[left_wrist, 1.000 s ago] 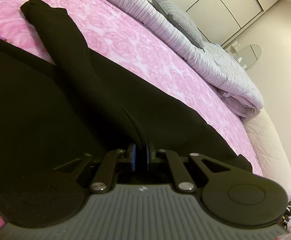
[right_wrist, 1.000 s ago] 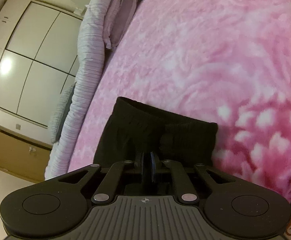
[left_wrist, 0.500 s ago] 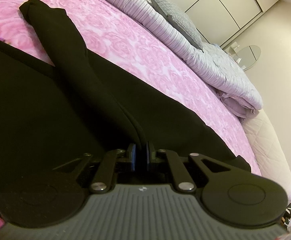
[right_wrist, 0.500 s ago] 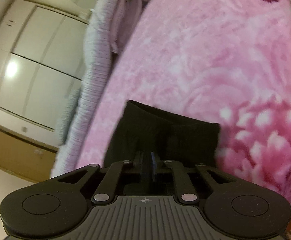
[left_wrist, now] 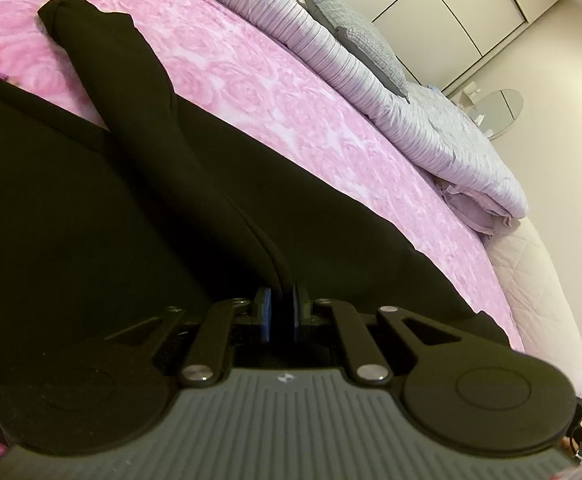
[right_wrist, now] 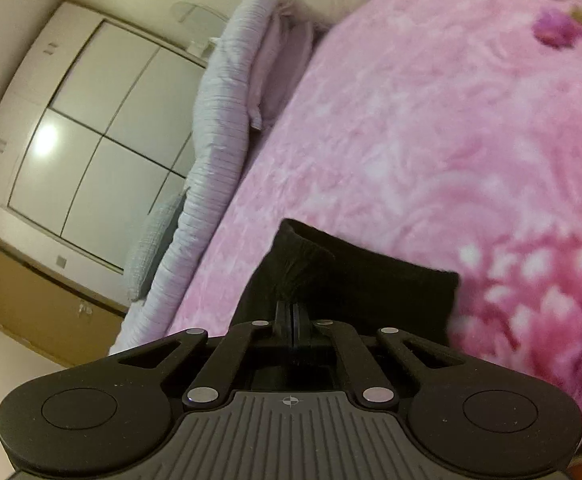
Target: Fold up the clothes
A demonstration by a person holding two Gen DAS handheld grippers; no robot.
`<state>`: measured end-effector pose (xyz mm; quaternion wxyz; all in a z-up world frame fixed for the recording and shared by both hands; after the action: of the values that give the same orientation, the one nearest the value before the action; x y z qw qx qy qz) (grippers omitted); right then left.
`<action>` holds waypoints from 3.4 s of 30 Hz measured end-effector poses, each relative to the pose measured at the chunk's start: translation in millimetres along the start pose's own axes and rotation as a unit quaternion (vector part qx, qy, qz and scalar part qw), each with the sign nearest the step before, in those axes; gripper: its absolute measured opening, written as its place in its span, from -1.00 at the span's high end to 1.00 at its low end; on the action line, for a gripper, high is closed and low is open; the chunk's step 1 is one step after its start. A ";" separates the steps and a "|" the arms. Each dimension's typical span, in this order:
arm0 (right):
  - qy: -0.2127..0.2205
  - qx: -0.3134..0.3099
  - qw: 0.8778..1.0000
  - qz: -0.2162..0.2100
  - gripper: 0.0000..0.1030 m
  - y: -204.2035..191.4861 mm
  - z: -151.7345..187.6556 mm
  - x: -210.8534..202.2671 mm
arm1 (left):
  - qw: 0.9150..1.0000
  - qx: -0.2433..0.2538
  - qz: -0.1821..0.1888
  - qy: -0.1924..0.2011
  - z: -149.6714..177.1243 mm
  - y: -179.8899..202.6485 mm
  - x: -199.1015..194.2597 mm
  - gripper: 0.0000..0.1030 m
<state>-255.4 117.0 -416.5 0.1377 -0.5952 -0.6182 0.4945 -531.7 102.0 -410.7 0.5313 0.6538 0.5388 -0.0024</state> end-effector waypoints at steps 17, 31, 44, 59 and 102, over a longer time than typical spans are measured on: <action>-0.047 -0.011 0.999 0.009 0.67 11.9 -3.3 16.9 | 1.000 0.010 0.001 -0.001 0.0 2.0 0.1 0.89; -0.009 -0.058 0.998 0.008 0.96 -2.5 0.3 -29.3 | 0.998 0.045 0.025 0.026 8.8 3.7 -41.4 0.96; -0.026 -0.053 0.997 0.047 0.96 21.2 13.0 -48.4 | 0.993 0.114 -0.001 0.019 60.2 6.4 -74.6 0.96; -0.044 -0.268 0.960 0.068 -0.33 -90.2 61.8 -21.4 | 0.988 0.114 -0.093 0.043 50.9 -26.6 -103.8 0.73; -0.247 -0.288 0.924 -0.052 0.00 -178.5 114.0 196.6 | 0.949 0.099 -0.298 -0.028 -163.1 -9.5 69.9 0.37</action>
<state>-498.8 272.7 -414.2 -0.1711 -0.4348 -0.7786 0.4189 -602.0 263.4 -386.4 0.4541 0.5123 0.6911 -0.2318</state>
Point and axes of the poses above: each gripper's, at about its wrist camera, not at the fingertips, and x roughly the way its jaws point, y to its right, z to its underside, the point moved 5 cm from there along x, roughly the way its jaws point, and after that the axes turned 8 degrees about -x, right-handed, at the moved point
